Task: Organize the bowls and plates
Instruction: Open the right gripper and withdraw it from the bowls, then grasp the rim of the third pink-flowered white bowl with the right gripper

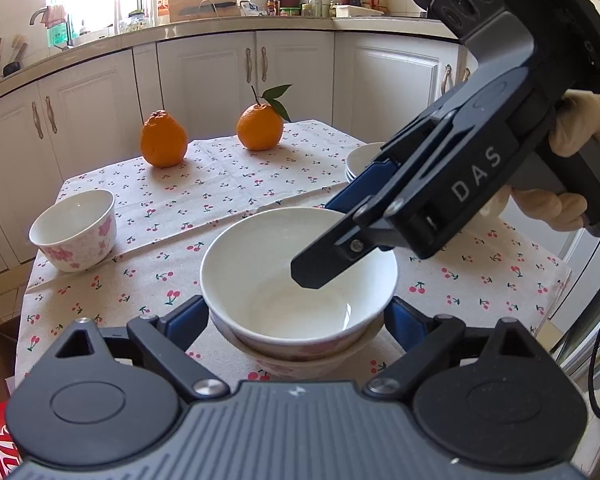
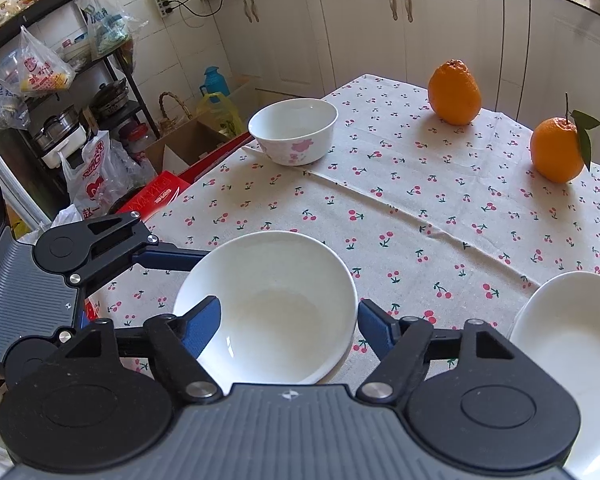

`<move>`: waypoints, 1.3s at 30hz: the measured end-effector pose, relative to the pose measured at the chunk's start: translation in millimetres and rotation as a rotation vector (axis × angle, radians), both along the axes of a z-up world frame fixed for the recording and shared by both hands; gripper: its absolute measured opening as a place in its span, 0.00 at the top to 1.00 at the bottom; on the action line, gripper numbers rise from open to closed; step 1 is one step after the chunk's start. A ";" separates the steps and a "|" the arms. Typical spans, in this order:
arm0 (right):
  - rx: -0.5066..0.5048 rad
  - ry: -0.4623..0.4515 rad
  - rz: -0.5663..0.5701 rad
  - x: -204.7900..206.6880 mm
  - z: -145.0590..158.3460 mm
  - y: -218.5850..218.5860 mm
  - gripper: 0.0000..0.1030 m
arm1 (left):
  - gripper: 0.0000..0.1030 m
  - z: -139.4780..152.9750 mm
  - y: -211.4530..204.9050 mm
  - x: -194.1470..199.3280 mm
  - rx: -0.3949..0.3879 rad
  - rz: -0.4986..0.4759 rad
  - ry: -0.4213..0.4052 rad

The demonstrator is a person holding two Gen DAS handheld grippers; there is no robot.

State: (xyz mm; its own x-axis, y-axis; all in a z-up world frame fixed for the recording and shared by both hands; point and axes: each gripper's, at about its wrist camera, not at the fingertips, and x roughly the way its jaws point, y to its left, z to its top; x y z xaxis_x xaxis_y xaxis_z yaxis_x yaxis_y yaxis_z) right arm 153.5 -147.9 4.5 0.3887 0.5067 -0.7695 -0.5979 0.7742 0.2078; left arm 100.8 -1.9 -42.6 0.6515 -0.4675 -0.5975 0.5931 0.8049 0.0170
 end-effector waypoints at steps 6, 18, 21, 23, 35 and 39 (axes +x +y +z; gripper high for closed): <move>-0.011 -0.054 -0.001 -3.8 5.9 3.7 0.00 | 0.07 2.4 10.0 -9.7 -0.003 -0.013 0.006; -0.045 -0.100 0.008 -2.3 14.8 20.4 0.00 | 0.07 10.2 61.2 -14.6 -0.024 0.134 -0.028; -0.061 -0.118 0.016 -1.1 19.1 28.0 0.00 | 0.07 10.5 75.7 -7.5 -0.023 0.188 -0.048; -0.071 -0.129 0.025 0.8 21.9 33.5 0.00 | 0.07 10.5 83.6 -1.9 -0.020 0.214 -0.060; -0.096 -0.163 0.068 50.6 36.8 66.3 0.00 | 0.07 10.4 111.0 51.4 -0.002 0.338 -0.111; -0.082 -0.152 0.084 80.2 39.9 76.7 0.00 | 0.07 8.5 113.9 75.6 -0.006 0.358 -0.123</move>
